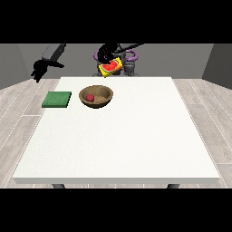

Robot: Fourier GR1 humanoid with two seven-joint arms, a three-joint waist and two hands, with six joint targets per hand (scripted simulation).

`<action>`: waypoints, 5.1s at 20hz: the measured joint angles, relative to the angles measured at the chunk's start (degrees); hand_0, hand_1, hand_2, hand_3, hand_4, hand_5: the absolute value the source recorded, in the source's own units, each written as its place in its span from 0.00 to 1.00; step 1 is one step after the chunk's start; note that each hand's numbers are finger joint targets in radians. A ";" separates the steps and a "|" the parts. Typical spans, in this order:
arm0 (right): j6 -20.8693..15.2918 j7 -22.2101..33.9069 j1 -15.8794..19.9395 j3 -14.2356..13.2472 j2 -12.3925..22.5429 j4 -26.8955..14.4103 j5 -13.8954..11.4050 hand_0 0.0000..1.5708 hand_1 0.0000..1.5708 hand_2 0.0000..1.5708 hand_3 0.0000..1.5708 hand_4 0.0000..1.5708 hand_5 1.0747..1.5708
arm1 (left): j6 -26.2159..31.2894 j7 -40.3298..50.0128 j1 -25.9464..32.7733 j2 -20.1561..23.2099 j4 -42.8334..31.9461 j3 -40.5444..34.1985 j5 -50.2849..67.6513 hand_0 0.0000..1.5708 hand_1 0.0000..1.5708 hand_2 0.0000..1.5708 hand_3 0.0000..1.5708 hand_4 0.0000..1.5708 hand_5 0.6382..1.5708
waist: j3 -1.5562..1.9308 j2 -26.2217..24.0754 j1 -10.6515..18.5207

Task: Pick the cup and pour the ball into the bowl, then pick the bowl and place it on the pad

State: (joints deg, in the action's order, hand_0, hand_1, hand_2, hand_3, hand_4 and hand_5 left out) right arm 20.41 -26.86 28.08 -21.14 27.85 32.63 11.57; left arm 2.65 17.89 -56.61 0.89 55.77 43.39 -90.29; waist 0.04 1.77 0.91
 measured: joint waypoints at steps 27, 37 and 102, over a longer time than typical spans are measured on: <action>-7.19 5.30 7.36 0.39 -8.83 5.70 3.54 0.00 0.00 0.00 0.00 0.15 0.96 | -17.65 -27.08 18.01 -0.63 11.60 -42.38 64.65 0.00 0.00 0.00 0.00 0.00 0.94 | -0.24 15.67 6.15; -9.38 5.06 5.17 4.46 -13.62 3.79 1.10 0.00 0.00 0.00 0.00 0.12 0.96 | -14.28 -30.21 21.80 -0.24 8.51 -45.01 72.00 0.00 0.00 0.00 0.00 0.00 0.97 | -0.05 10.89 3.19; -8.89 26.34 11.81 0.29 2.16 -2.93 5.99 1.00 1.00 1.00 0.92 0.65 0.98 | -12.46 -37.07 27.53 5.47 10.99 -49.72 76.68 0.00 0.00 0.00 0.00 0.00 0.99 | 0.00 13.38 0.33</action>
State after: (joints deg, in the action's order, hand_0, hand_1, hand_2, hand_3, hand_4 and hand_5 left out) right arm 11.52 -0.53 39.90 -20.85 30.01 29.70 17.55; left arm -9.81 -19.18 -29.09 6.36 66.76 -6.33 -13.61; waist 0.04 15.14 1.24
